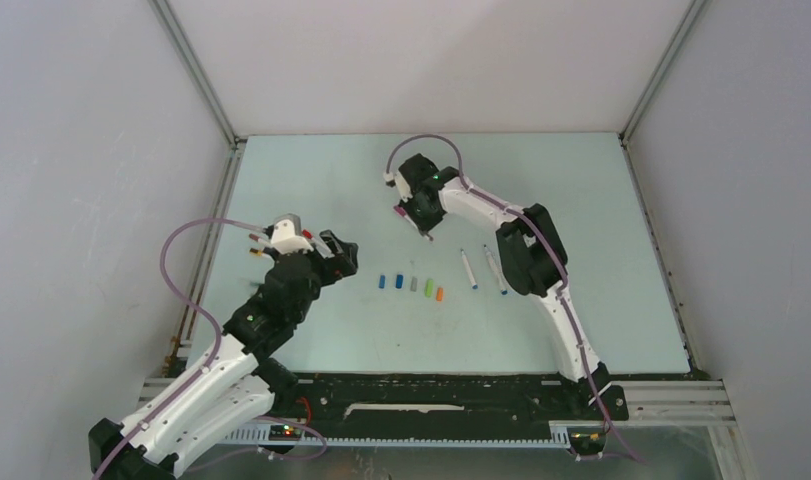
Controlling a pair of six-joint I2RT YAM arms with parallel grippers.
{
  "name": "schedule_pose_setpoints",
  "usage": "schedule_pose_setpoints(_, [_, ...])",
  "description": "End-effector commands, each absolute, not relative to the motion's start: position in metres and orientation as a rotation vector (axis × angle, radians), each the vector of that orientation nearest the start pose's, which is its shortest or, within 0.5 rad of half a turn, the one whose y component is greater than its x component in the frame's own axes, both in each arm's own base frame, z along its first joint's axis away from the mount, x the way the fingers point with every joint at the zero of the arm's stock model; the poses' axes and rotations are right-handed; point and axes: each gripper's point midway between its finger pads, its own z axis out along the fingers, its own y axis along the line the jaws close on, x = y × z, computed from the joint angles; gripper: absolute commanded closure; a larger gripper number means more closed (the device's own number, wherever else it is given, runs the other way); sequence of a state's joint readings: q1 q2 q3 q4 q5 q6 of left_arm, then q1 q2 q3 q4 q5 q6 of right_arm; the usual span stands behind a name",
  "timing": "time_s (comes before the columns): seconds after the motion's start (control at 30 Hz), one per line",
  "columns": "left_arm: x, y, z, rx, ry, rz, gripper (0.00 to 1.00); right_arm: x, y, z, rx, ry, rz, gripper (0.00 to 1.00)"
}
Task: Open the pen caps
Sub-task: Pick up the pen from the center of the board.
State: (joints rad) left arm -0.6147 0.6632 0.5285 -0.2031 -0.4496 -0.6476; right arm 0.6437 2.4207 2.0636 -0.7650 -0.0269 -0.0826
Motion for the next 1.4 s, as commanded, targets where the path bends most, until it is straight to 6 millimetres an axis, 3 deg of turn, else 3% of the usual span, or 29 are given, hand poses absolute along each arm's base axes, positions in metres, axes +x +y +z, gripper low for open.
schedule_pose_setpoints(0.0, [0.262,-0.123,0.188,-0.353,1.855,-0.482,0.00,0.388,0.290,0.011,-1.042,2.624,0.158,0.94])
schedule_pose_setpoints(0.1, [0.262,-0.125,0.187,-0.356,1.854,-0.499,0.00,0.369,0.276,0.003,-1.057,2.661,0.149,0.90])
schedule_pose_setpoints(0.2, [0.262,-0.128,0.188,-0.357,1.849,-0.520,0.00,0.362,0.269,-0.002,-1.066,2.679,0.134,0.83])
schedule_pose_setpoints(0.37, [0.261,-0.132,0.189,-0.356,1.852,-0.550,0.00,0.369,0.273,-0.005,-1.076,2.684,0.118,0.73])
schedule_pose_setpoints(0.5, [0.260,-0.134,0.185,-0.365,1.857,-0.566,0.00,0.380,0.280,-0.005,-1.082,2.670,0.105,0.70])
schedule_pose_setpoints(0.7, [0.259,-0.139,0.181,-0.373,1.858,-0.604,0.00,0.392,0.290,-0.004,-1.093,2.640,0.129,0.75])
schedule_pose_setpoints(0.93, [0.261,-0.154,0.177,-0.371,1.866,-0.687,0.00,0.390,0.293,-0.005,-1.105,2.652,0.170,1.00])
schedule_pose_setpoints(1.03, [0.263,-0.167,0.176,-0.378,1.853,-0.773,0.00,0.391,0.294,0.011,-1.095,2.614,0.225,1.00])
schedule_pose_setpoints(1.17, [0.266,-0.185,0.180,-0.377,1.834,-0.882,0.00,0.393,0.296,0.056,-1.043,2.537,0.395,1.00])
schedule_pose_setpoints(1.37, [0.277,-0.203,0.198,-0.368,1.761,-0.993,0.00,0.363,0.298,0.122,-1.039,2.387,0.714,1.00])
